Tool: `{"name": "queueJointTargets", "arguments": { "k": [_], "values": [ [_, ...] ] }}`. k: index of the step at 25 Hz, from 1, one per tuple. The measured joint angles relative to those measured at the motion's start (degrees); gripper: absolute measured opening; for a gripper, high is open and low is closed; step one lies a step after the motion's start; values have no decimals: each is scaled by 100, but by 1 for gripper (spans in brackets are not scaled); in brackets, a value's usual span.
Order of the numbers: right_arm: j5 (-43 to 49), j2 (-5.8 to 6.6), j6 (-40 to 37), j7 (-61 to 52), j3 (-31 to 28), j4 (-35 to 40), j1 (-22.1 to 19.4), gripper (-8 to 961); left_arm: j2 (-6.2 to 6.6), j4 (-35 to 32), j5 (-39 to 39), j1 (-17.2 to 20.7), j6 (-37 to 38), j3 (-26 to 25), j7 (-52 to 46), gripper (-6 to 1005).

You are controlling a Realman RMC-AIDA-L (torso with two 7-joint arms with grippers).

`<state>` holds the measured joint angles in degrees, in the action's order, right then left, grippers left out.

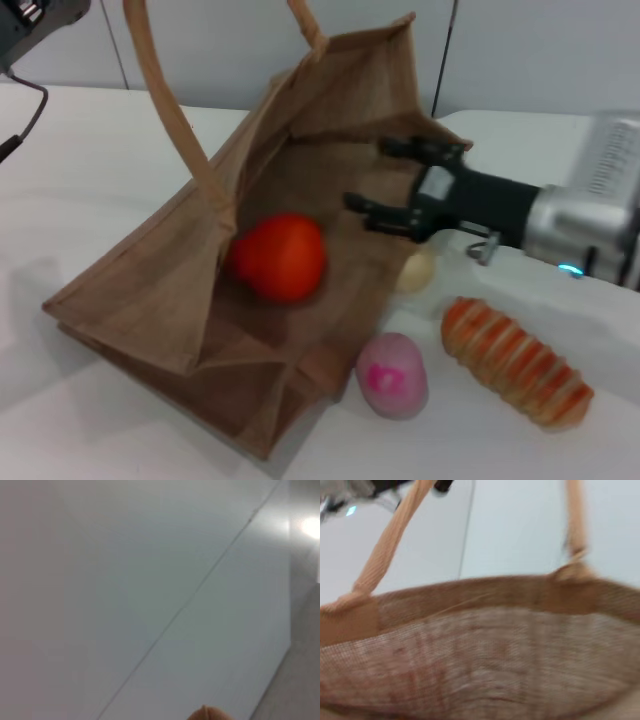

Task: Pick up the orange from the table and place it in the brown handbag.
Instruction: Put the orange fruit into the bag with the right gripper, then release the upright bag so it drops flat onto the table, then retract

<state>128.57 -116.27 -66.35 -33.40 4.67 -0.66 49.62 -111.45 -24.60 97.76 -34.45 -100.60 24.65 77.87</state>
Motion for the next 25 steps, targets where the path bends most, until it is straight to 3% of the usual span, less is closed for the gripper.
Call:
{"name": "queueJointTargets", "arguments": {
  "k": [3, 12, 19, 25],
  "values": [
    [1, 10, -380, -17, -331, 269, -345, 827, 86, 218, 0, 4, 130, -5, 141, 126],
    [0, 17, -1286, 23, -2076, 907, -1169, 822, 94, 408, -50, 18, 784, 17, 544, 121],
    [1, 1, -1457, 89, -2687, 936, -1323, 823, 93, 674, -62, -28, 1216, 72, 1108, 175],
    [1, -11, -1437, 98, -3202, 907, -1390, 822, -11, 689, -62, 3, 1718, 39, 1607, 445]
  ]
}}
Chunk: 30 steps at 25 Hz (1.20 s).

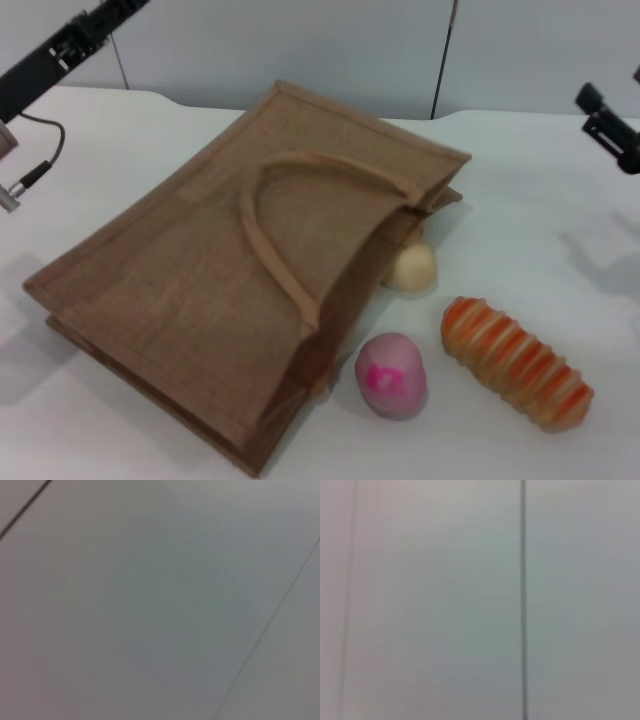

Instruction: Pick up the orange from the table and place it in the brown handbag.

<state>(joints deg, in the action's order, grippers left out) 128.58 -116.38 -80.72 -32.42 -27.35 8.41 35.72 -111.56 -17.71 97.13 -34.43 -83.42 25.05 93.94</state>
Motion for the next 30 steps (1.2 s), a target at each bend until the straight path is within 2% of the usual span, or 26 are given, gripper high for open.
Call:
{"name": "queueJointTargets", "arguments": {
  "k": [6, 8, 11, 17, 20, 24, 30],
  "values": [
    [-10, -27, 81, 340, -842, -51, -167, 821, -239, 5, 66, -21, 833, -33, 888, 587],
    [-10, -33, 199, 475, -1152, -140, -217, 821, -359, 8, 176, -31, 1168, -88, 1534, 635],
    [-10, -36, 456, 588, -1587, -237, -268, 820, -478, 222, 530, -25, 1415, -180, 2617, 634],
    [-10, -57, 671, 604, -2430, -272, -381, 819, -497, 1123, 1841, -52, 1385, -202, 4764, 632],
    [-10, -63, 774, 604, -2622, -272, -407, 819, -503, 1451, 2358, -55, 1362, -202, 5517, 631],
    [-9, -63, 904, 599, -2800, -278, -413, 818, -511, 1601, 2732, -46, 1355, -202, 6046, 630],
    [-8, -61, 904, 566, -2804, -279, -417, 817, -514, 1672, 2758, -2, 1114, -194, 6145, 628]
  ]
}}
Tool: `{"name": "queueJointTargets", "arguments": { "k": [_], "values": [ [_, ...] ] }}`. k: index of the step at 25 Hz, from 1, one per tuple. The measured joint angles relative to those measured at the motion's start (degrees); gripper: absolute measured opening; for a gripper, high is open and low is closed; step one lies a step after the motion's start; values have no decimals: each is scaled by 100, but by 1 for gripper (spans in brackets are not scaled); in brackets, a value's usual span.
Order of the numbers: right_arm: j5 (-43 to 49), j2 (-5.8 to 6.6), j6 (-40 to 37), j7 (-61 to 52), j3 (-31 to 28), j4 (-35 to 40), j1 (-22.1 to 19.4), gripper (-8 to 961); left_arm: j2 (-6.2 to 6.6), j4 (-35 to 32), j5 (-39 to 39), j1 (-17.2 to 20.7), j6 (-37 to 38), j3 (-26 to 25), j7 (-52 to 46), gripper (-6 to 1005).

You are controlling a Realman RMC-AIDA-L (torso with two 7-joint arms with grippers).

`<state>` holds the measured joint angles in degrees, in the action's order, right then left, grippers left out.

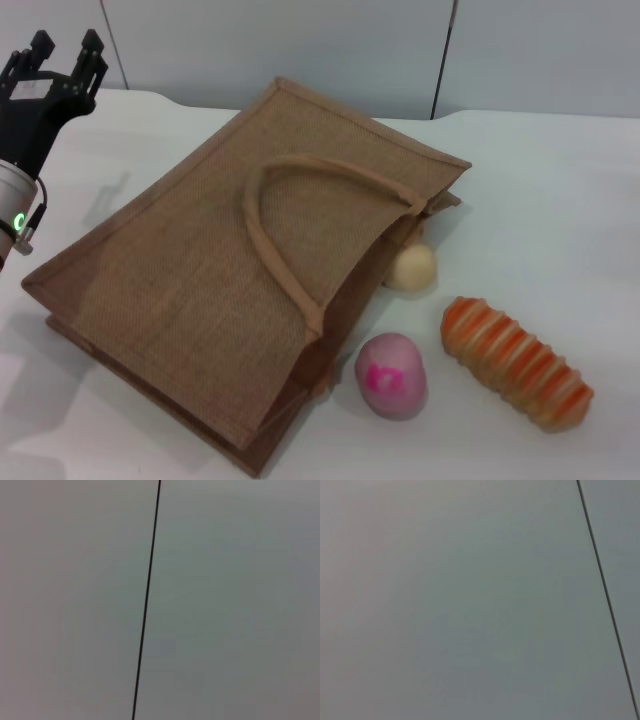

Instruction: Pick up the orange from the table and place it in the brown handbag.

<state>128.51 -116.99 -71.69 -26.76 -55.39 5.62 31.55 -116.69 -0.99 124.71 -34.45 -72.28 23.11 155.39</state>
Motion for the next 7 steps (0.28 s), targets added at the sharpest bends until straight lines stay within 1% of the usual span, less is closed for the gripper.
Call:
{"name": "queueJointTargets", "arguments": {
  "k": [7],
  "values": [
    [8, 0, -25, -12, -2, 0, -1, 817, 4, 19, 4, 53, -170, -8, 8, 626]
  ]
}}
